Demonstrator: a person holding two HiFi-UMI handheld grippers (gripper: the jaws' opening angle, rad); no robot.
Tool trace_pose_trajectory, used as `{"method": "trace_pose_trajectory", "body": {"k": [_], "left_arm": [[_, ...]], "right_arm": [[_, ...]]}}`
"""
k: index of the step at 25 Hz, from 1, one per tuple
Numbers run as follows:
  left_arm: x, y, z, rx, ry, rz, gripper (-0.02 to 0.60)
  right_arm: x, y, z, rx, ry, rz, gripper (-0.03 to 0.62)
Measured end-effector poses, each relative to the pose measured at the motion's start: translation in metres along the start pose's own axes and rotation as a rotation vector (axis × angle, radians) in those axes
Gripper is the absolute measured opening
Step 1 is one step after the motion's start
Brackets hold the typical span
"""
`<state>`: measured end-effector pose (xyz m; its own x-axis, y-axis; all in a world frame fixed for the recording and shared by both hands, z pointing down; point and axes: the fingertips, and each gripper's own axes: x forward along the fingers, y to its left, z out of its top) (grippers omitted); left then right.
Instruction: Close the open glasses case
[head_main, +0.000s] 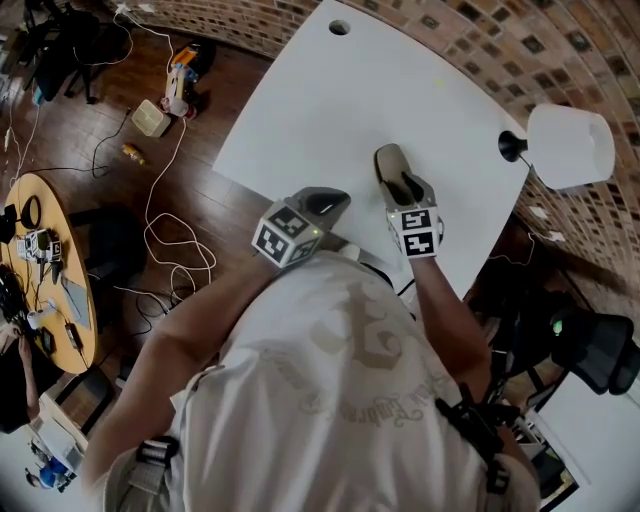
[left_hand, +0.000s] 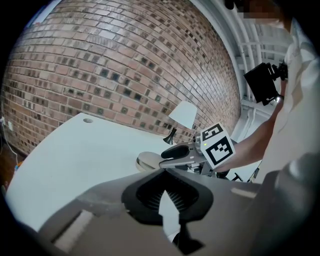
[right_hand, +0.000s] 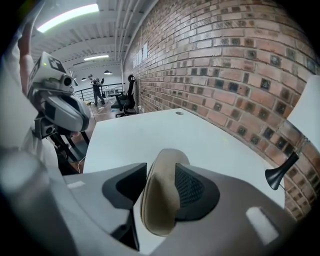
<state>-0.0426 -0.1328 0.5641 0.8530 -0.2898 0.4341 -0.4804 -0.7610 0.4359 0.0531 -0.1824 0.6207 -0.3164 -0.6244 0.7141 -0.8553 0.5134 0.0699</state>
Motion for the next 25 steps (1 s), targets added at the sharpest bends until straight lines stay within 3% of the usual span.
{"method": "trace_pose_trajectory", "body": {"k": [8,13,25], "left_arm": [[0.000,0.000,-0.002,0.011,0.019,-0.012,0.006],[0.004,-0.001,-0.001,0.019,0.026,-0.026,0.006],[0.015,-0.005,0.000,0.037,0.055,-0.038,0.006]], "right_arm": [[0.007,-0.009,-0.006,0.087,-0.062,-0.031,0.027],[0.006,-0.011,-0.009,0.159,-0.110,-0.022,0.009],[0.008,-0.012,-0.007,0.236,-0.039,0.012,0.008]]}}
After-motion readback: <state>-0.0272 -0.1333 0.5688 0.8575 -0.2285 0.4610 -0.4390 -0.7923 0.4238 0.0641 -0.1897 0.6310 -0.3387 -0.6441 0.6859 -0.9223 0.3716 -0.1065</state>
